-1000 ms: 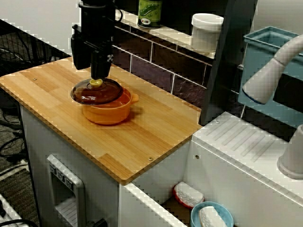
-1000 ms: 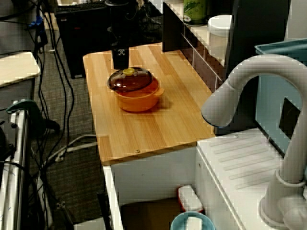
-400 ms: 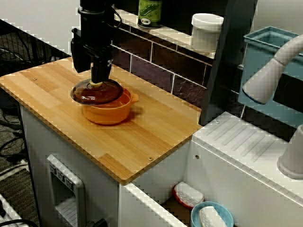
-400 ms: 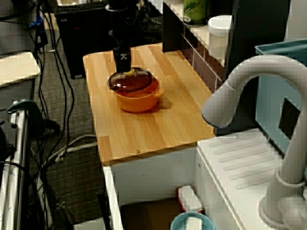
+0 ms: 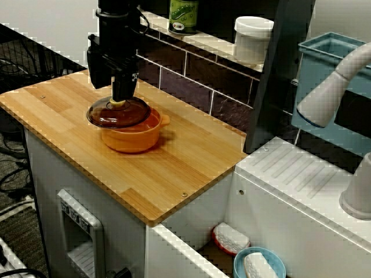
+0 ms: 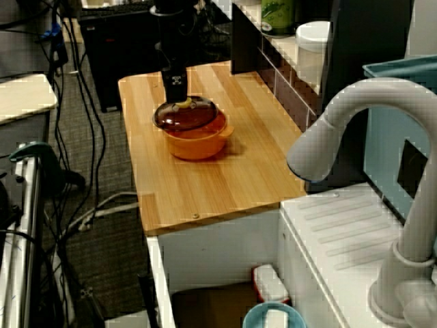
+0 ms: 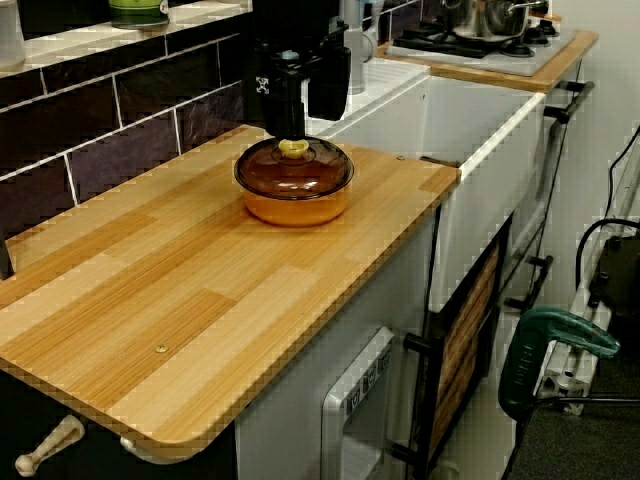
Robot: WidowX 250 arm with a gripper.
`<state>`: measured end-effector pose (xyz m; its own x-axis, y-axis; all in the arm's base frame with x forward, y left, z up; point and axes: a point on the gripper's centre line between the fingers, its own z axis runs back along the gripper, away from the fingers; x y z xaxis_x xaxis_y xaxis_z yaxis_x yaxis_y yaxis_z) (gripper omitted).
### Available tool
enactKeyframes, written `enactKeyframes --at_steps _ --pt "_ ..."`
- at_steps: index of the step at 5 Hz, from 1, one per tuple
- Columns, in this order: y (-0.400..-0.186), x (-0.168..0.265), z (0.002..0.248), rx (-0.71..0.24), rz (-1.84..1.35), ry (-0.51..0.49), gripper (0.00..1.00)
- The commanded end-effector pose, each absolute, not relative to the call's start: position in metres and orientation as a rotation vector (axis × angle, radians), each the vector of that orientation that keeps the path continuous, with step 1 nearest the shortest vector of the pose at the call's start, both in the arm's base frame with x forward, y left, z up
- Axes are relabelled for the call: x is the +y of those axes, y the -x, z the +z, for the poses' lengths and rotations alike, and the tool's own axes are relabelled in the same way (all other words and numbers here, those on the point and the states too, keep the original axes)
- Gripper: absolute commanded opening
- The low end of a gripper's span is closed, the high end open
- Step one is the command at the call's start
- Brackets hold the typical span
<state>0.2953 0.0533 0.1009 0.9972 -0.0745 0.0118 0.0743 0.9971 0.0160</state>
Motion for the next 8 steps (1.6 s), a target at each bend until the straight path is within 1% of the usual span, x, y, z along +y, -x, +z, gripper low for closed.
enactKeyframes --at_steps 1,2,6,7,8 --pt "-0.301 0.055 0.112 -0.065 -0.072 -0.026 1.0" --pt "-0.304 0.055 0.112 -0.066 -0.066 -0.022 1.0" --pt "-0.311 0.055 0.096 -0.052 -0.058 -0.05 1.0" --pt "-0.311 0.055 0.095 -0.053 -0.054 -0.049 0.98" --pt "-0.31 0.056 0.095 -0.053 -0.053 -0.046 0.0"
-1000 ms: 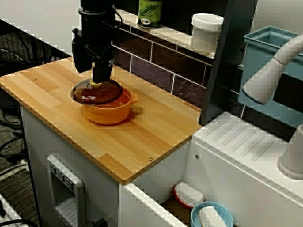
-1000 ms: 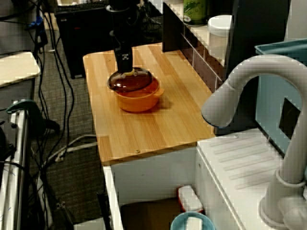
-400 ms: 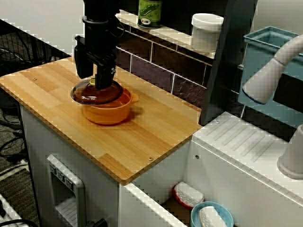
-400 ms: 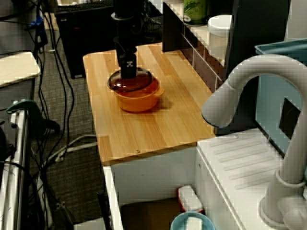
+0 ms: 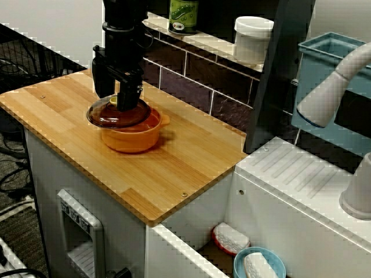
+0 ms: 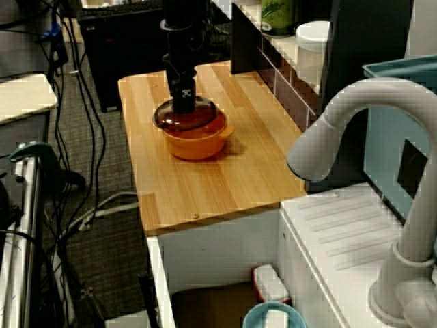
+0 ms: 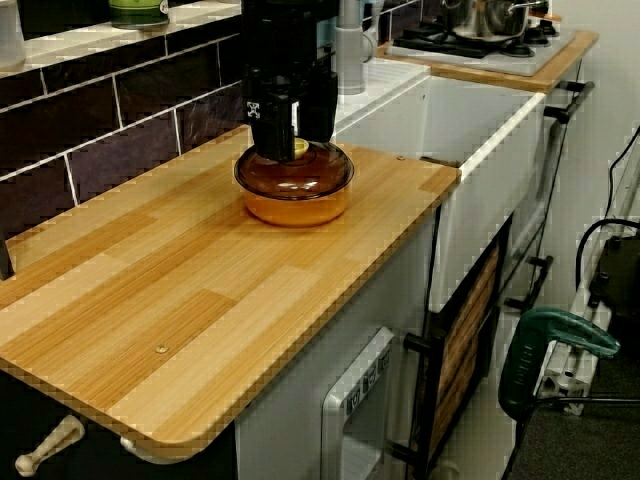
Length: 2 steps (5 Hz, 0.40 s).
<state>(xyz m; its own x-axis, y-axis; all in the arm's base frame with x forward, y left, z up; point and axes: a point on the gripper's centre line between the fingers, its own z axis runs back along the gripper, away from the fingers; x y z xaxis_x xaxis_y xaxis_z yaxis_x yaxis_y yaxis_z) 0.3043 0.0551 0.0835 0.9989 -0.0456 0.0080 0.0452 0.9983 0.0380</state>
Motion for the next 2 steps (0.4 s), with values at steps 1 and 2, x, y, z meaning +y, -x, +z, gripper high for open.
enactKeyframes --at_steps 1,2 --pt "-0.3068 0.0566 0.0953 -0.063 -0.055 -0.052 0.0" --pt "-0.3038 0.0581 0.0951 -0.063 -0.058 -0.053 0.0"
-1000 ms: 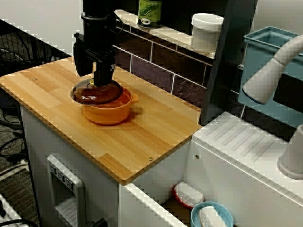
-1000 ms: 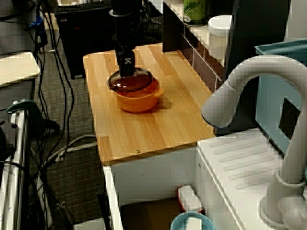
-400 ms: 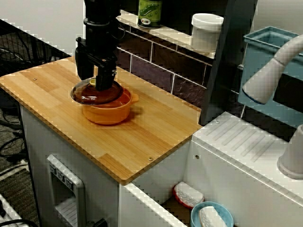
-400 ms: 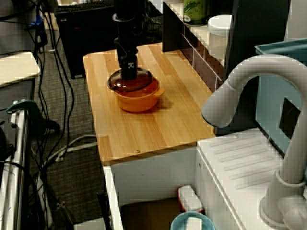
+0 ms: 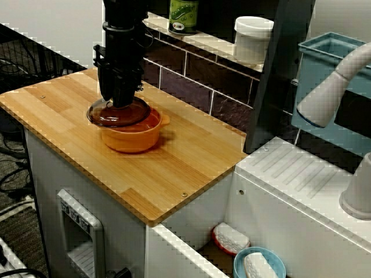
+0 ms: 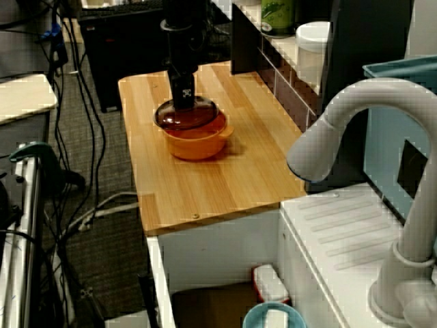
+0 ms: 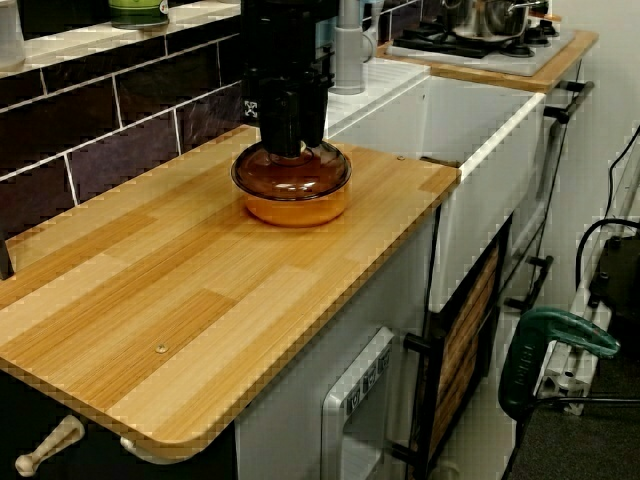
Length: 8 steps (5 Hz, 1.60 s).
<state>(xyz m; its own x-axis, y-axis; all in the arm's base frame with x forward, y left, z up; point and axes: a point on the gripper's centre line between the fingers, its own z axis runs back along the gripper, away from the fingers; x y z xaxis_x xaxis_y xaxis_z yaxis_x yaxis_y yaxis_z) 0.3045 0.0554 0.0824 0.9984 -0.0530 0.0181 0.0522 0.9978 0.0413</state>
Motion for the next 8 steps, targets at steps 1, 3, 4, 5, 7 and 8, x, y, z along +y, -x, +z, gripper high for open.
enactKeyframes --at_steps 1,3,4,5,7,8 --pt "-0.301 0.06 0.097 -0.066 -0.059 -0.05 0.0" --pt "-0.298 0.063 0.101 -0.069 -0.055 -0.042 0.0" --pt "-0.296 0.064 0.103 -0.07 -0.054 -0.038 0.0" --pt "-0.296 0.066 0.103 -0.07 -0.05 -0.037 0.0" --pt "-0.293 0.07 0.1 -0.069 -0.051 -0.042 0.0" --pt "-0.293 0.073 0.097 -0.069 -0.047 -0.042 0.0"
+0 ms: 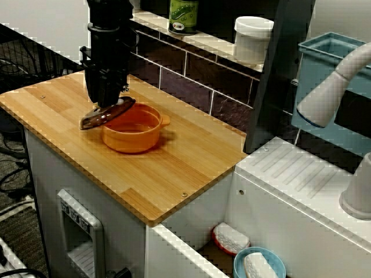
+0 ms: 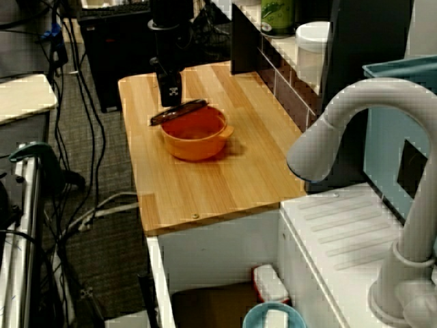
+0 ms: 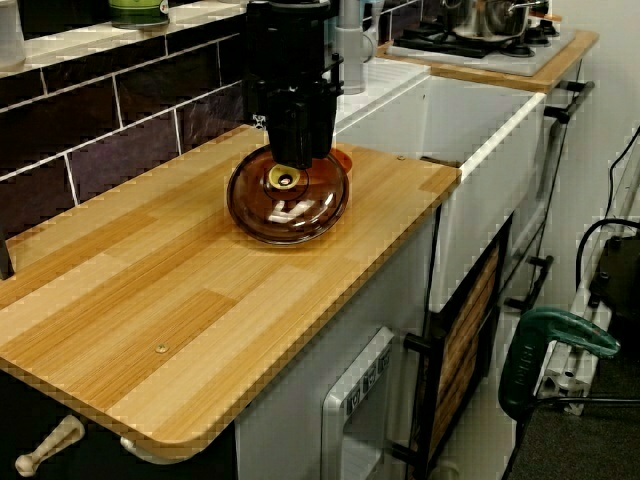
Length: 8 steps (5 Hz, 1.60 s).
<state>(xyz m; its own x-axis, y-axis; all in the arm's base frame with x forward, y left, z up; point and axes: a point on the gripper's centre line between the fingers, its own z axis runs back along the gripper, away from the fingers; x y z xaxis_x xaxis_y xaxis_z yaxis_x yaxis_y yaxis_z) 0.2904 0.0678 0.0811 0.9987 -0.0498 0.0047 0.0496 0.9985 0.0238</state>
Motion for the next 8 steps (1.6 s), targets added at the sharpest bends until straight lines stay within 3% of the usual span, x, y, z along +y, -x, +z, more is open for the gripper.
enactKeyframes --at_steps 1,3,4,5,8 --pt "-0.294 0.083 0.094 -0.068 -0.027 -0.039 0.0" --pt "-0.294 0.091 0.09 -0.073 -0.011 -0.046 0.0" --pt "-0.293 0.093 0.09 -0.071 -0.012 -0.052 0.58" --pt "-0.29 0.099 0.095 -0.074 -0.031 -0.022 1.0" --pt "-0.288 0.133 0.105 -0.037 -0.104 0.205 1.0"
